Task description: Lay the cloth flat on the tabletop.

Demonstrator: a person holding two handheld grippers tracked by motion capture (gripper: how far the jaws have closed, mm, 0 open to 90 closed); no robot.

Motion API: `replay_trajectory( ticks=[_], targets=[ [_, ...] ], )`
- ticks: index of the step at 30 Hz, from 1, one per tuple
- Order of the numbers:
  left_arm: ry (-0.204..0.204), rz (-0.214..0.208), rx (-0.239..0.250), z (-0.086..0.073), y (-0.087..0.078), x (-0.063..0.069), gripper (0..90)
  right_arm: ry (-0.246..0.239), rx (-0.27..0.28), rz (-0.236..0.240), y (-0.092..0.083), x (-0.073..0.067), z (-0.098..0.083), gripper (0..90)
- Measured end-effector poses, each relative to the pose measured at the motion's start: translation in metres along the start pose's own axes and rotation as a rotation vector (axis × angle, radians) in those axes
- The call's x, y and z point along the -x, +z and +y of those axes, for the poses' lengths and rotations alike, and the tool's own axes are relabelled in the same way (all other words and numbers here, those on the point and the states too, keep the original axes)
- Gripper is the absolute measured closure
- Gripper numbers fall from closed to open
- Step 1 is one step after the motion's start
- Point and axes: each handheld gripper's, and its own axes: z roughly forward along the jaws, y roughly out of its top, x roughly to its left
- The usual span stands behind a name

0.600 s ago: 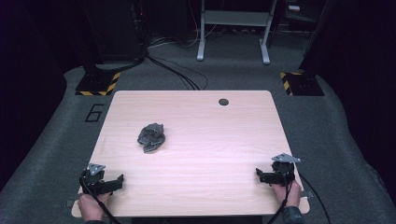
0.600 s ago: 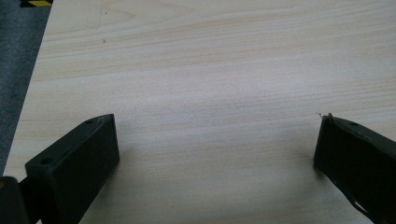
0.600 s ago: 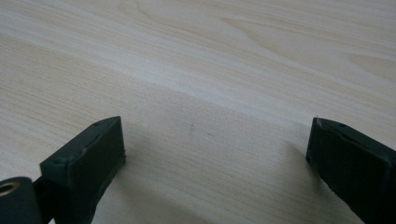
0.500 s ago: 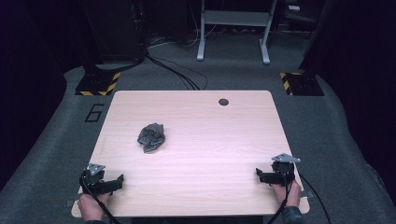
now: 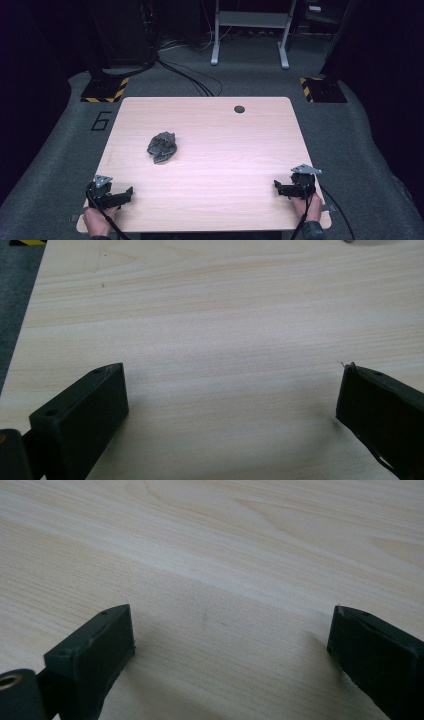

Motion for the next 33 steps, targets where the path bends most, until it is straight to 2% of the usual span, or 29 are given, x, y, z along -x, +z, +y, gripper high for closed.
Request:
replay_trajectory(
  ticks=[5, 8, 9, 12, 16, 17, 21, 24, 26, 33],
  targets=[
    [0.005, -0.027, 0.018, 0.015, -0.003, 0.004, 0.0, -0.002, 0.001, -0.002, 0.000, 0.000, 0.000, 4.3],
    [0.014, -0.051, 0.026, 0.032, -0.003, 0.009, 0.0, -0.002, 0.001, -0.001, 0.000, 0.000, 0.000, 4.3],
    [0.014, -0.051, 0.026, 0.032, -0.003, 0.009, 0.0, -0.002, 0.001, -0.001, 0.000, 0.000, 0.000, 4.3],
    [0.020, -0.070, 0.033, 0.045, -0.003, 0.013, 0.0, -0.001, 0.001, -0.002, 0.000, 0.000, 0.000, 4.4],
    [0.050, -0.082, 0.055, 0.065, 0.003, 0.022, 0.1, 0.001, 0.000, -0.001, 0.000, 0.000, 0.000, 4.7],
    [0.050, -0.082, 0.055, 0.065, 0.003, 0.022, 0.1, 0.001, 0.000, -0.001, 0.000, 0.000, 0.000, 4.7],
    [0.079, -0.113, 0.051, 0.087, 0.012, 0.034, 0.1, 0.001, 0.001, 0.000, 0.000, 0.000, 0.000, 5.1],
    [0.094, -0.116, 0.048, 0.094, 0.017, 0.039, 0.1, 0.001, 0.003, -0.002, 0.000, 0.000, 0.000, 5.3],
    [0.100, -0.129, 0.044, 0.102, 0.027, 0.046, 0.2, 0.002, 0.003, -0.001, 0.000, 0.000, 0.000, 5.5],
    [0.108, -0.150, 0.016, 0.119, 0.048, 0.052, 0.5, 0.002, 0.003, 0.001, 0.000, 0.001, 0.000, 5.7]
  ],
)
